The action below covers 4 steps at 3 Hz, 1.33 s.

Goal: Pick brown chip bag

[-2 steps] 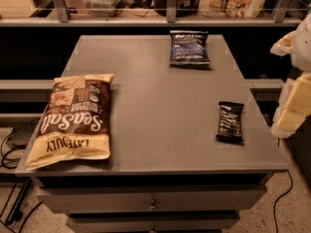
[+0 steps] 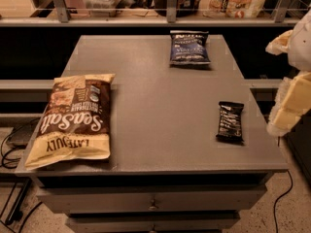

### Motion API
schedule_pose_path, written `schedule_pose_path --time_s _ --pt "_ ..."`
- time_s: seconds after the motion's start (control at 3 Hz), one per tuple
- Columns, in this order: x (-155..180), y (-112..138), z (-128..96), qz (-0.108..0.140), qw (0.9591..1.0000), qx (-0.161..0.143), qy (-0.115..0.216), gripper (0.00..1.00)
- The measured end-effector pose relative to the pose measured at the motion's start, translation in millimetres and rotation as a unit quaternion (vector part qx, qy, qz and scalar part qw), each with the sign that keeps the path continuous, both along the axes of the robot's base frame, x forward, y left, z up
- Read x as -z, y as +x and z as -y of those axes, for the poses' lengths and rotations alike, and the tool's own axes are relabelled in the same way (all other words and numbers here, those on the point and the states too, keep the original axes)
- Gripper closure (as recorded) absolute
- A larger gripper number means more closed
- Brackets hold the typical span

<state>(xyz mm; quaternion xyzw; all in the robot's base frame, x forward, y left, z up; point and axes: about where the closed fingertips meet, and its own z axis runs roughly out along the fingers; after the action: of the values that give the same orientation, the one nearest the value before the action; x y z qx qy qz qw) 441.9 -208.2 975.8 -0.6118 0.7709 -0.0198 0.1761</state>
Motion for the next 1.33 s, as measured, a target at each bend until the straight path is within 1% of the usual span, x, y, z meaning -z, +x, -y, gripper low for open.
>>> schedule_pose_path --time_s 0.33,0.67,1.0,1.33 --pt "4.3 8.6 -28.2 0.011 0.9985 -0.032 0.043 0.0" --pt "14.0 21.1 -86.7 0.015 0.9927 -0.075 0.093 0.0" --pt "23.6 25.8 -128.2 0.014 0.9879 -0.102 0.116 0.0" --pt "39.3 26.8 -175.3 0.015 0.9849 -0.12 0.124 0.0"
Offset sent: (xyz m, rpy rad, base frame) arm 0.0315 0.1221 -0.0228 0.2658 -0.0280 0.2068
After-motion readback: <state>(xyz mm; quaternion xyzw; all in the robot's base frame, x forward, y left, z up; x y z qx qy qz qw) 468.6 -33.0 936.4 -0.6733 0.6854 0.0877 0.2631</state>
